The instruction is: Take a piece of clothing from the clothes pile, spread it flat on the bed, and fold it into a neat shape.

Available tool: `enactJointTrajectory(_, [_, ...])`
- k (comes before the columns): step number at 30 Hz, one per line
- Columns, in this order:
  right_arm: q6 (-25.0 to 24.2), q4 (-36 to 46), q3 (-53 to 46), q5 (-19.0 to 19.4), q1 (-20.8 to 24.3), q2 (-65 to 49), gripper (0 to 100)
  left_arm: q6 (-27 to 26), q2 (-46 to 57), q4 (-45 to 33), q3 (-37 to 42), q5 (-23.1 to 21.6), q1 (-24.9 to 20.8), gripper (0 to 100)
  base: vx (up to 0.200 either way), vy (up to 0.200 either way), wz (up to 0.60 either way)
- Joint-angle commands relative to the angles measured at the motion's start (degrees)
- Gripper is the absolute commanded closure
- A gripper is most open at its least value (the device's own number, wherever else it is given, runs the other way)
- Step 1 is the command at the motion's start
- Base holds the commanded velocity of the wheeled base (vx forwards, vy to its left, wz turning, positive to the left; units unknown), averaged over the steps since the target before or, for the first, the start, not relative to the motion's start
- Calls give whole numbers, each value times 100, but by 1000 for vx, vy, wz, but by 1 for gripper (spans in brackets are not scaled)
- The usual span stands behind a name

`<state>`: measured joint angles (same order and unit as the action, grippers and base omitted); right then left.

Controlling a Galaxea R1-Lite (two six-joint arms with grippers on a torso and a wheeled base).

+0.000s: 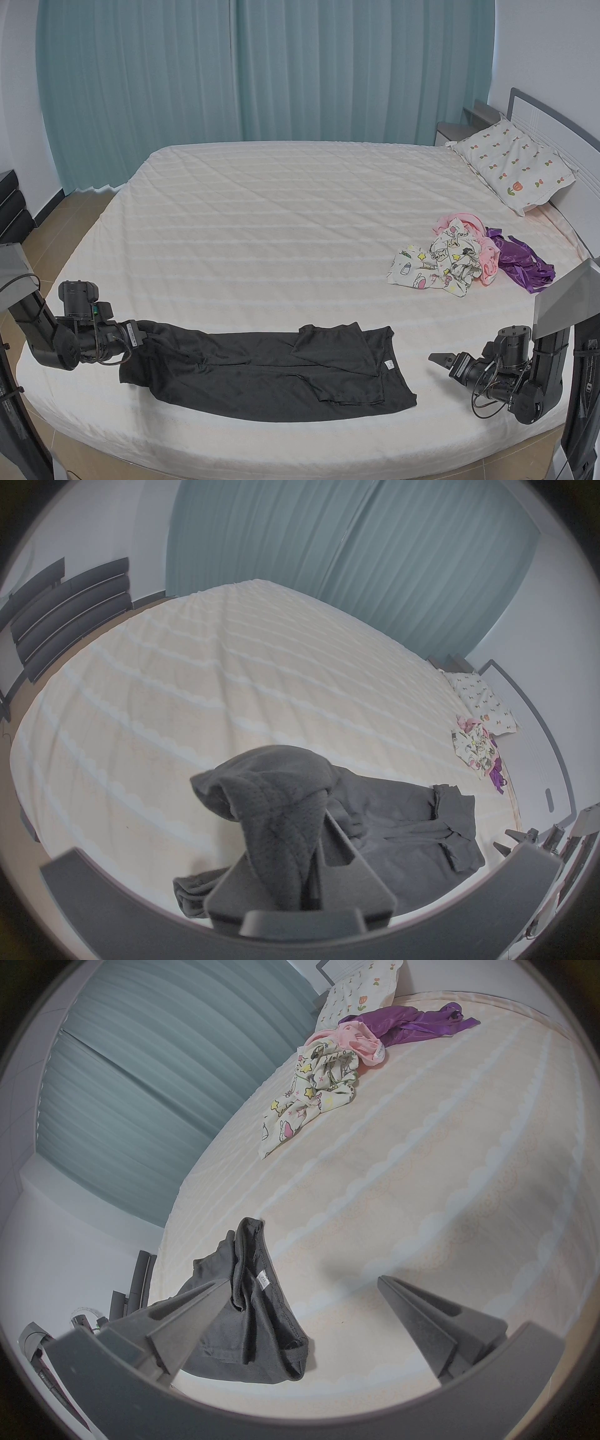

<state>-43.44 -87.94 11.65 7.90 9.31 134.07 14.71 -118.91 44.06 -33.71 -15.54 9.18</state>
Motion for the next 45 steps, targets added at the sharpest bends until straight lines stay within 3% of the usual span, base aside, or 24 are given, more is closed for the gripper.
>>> enactJointTrajectory(1, [2, -4, -5, 1, 9, 5, 0, 234, 272, -178, 13, 333, -593, 100, 0, 0, 0])
enactJointTrajectory(7, [2, -4, -5, 10, 18, 5, 0, 585, 280, -319, -75, 675, -1313, 100, 0, -67, 0])
enactJointTrajectory(24, [2, -4, 12, 10, 44, -13, 0, 866, 351, -705, -206, 1018, -2263, 100, 0, -200, 0])
enactJointTrajectory(31, [2, -4, 4, 1, 53, 5, 0, 884, 272, -1189, -681, 1273, -2720, 100, 0, -200, 0])
enactJointTrajectory(40, [10, -74, -5, 1, 62, 31, 0, 1324, -309, -1567, -1411, 1440, -3300, 100, 0, -200, 0])
enactJointTrajectory(45, [10, -74, -5, 1, 62, 40, 0, 1324, -651, -1637, -1745, 1563, -3405, 100, 0, -120, 0])
